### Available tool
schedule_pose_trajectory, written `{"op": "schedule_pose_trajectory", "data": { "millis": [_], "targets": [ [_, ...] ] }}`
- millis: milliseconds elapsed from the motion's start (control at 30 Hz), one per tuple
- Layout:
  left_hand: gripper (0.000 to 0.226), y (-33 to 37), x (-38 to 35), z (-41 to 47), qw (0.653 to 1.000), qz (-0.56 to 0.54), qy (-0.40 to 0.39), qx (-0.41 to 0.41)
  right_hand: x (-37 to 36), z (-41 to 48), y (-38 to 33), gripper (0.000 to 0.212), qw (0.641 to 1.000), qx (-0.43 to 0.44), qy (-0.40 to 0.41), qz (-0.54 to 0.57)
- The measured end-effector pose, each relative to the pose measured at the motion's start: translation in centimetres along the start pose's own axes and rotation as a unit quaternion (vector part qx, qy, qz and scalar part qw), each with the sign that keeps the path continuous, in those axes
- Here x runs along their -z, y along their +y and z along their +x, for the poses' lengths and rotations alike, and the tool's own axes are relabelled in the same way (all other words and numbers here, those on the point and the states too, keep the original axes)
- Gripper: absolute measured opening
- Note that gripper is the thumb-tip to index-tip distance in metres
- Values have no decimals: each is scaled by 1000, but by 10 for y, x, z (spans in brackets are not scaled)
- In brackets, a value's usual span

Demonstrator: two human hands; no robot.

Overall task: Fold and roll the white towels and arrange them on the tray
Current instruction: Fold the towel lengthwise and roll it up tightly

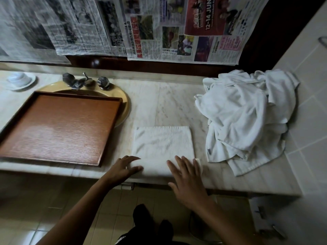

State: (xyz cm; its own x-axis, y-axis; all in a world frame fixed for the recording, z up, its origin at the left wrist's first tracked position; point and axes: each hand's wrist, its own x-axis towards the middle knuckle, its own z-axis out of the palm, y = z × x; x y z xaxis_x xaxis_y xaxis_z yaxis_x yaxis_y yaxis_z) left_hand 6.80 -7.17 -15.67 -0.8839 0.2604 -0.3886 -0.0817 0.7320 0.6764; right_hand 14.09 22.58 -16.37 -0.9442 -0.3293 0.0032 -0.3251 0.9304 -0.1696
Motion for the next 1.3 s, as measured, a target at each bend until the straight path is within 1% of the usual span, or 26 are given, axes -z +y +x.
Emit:
{"op": "schedule_pose_trajectory", "data": {
  "millis": [67, 100, 133, 167, 200, 233, 267, 300, 367, 467, 600, 767, 900, 967, 1033, 1067, 1200, 1233, 1300],
  "targets": [
    [91, 3, -2, -1, 999, -15, 30, 20, -3, 3, 5, 89, 1000, 4, -8, -23],
    [93, 6, -4, -3, 998, -7, 64, 25, -3, 5, 7, 92, 1000, 9, -10, -28],
    [92, 11, -8, -7, 993, 25, 109, 20, -2, 7, 10, 93, 999, 14, -11, -30],
    [87, 19, -14, -12, 984, 80, 157, -1, -1, 10, 12, 94, 999, 16, -17, -31],
    [81, 28, -22, -17, 970, 141, 193, -39, 1, 13, 14, 95, 999, 15, -27, -30],
    [78, 36, -32, -22, 956, 190, 206, -87, 4, 17, 16, 96, 999, 13, -38, -29],
    [77, 43, -43, -25, 945, 227, 199, -128, 7, 22, 19, 97, 998, 13, -53, -29],
    [78, 46, -54, -26, 936, 260, 181, -152, 11, 26, 21, 96, 997, 12, -67, -29],
    [83, 43, -64, -18, 929, 306, 146, -146, 18, 38, 24, 95, 995, 15, -88, -34],
    [87, 40, -55, 3, 921, 337, 141, -138, 27, 59, 29, 96, 990, 24, -130, -51],
    [85, 44, -37, 21, 923, 345, 112, -132, 39, 81, 34, 93, 982, 27, -178, -57],
    [79, 40, -31, 9, 936, 326, 62, -120, 47, 71, 31, 86, 970, 29, -239, -29],
    [80, 38, -42, -12, 944, 301, 63, -123, 44, 56, 28, 84, 963, 38, -268, -2],
    [80, 39, -45, -15, 944, 306, 59, -113, 43, 54, 29, 85, 964, 39, -264, 5],
    [79, 41, -44, -14, 945, 308, 51, -99, 43, 52, 29, 86, 970, 39, -242, 3],
    [78, 44, -42, -13, 946, 306, 47, -94, 44, 49, 29, 87, 975, 39, -218, -3],
    [80, 45, -36, -8, 957, 279, 30, -74, 36, 22, 16, 90, 996, 39, -77, -13],
    [81, 44, -35, -6, 960, 268, 29, -70, 30, 15, 10, 91, 997, 39, -60, -12],
    [84, 44, -32, -3, 965, 255, 22, -62, 20, 7, 1, 96, 998, 33, -54, -24]
  ]
}}
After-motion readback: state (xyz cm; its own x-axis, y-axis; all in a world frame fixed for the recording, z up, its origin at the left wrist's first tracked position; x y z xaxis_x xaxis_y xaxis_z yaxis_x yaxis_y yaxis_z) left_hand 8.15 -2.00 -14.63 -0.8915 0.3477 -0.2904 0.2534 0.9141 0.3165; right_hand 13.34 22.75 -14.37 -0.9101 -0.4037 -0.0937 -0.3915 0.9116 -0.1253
